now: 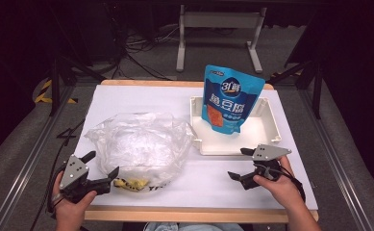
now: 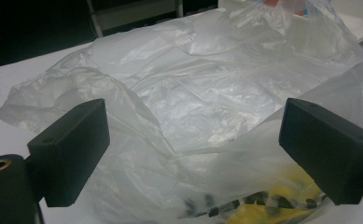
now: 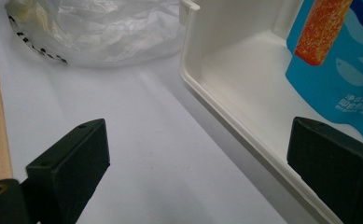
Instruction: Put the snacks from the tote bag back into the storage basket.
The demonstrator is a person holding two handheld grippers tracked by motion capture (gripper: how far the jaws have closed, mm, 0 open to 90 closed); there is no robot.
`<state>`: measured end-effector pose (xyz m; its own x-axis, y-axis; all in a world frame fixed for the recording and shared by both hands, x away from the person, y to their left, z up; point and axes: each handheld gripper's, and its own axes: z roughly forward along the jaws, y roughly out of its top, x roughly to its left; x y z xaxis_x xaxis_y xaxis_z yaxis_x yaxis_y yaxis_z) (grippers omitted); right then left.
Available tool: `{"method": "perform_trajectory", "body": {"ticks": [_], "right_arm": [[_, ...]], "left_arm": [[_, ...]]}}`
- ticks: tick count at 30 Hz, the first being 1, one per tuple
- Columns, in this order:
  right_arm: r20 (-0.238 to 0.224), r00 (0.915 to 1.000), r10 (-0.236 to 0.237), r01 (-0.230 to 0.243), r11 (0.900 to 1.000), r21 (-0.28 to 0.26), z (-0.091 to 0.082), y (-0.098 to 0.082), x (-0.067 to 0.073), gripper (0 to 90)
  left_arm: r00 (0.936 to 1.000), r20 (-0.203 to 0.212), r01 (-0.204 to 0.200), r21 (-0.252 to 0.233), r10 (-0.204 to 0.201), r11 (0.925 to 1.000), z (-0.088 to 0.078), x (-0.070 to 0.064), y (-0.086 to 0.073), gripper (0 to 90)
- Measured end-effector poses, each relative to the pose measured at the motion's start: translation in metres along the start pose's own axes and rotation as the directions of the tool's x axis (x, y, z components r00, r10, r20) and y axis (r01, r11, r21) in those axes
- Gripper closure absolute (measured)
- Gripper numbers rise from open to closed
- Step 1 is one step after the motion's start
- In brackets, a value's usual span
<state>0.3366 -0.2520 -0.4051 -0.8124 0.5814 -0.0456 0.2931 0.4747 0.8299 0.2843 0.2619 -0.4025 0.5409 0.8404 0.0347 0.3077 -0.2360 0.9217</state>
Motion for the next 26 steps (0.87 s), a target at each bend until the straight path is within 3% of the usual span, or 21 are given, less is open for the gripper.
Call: {"method": "perform_trajectory", "body": {"ticks": [6, 17, 20, 26], "right_arm": [[0.008, 0.9997, 0.025, -0.025, 1.0, 0.0, 0.012, -0.011, -0.003, 5.9], [0.049, 0.9981, 0.038, -0.043, 0.994, 0.097, 0.032, -0.03, -0.001, 4.8], [0.056, 0.9969, 0.056, -0.061, 0.994, 0.09, 0.032, -0.03, -0.001, 4.8], [0.067, 0.9967, 0.047, -0.052, 0.995, 0.085, 0.031, -0.029, 0.0, 4.8]], "left_arm": [[1.0, 0.003, -0.001, 0.001, 0.001, 1.0, 0.002, 0.0, 0.0, 9.5], [1.0, 0.008, -0.001, 0.003, 0.001, 1.0, 0.003, 0.0, 0.0, 9.5], [1.0, 0.007, 0.0, 0.003, 0.0, 1.0, 0.002, 0.0, 0.0, 9.5], [1.0, 0.005, -0.004, 0.0, 0.004, 1.0, 0.002, 0.0, 0.0, 9.5]]}}
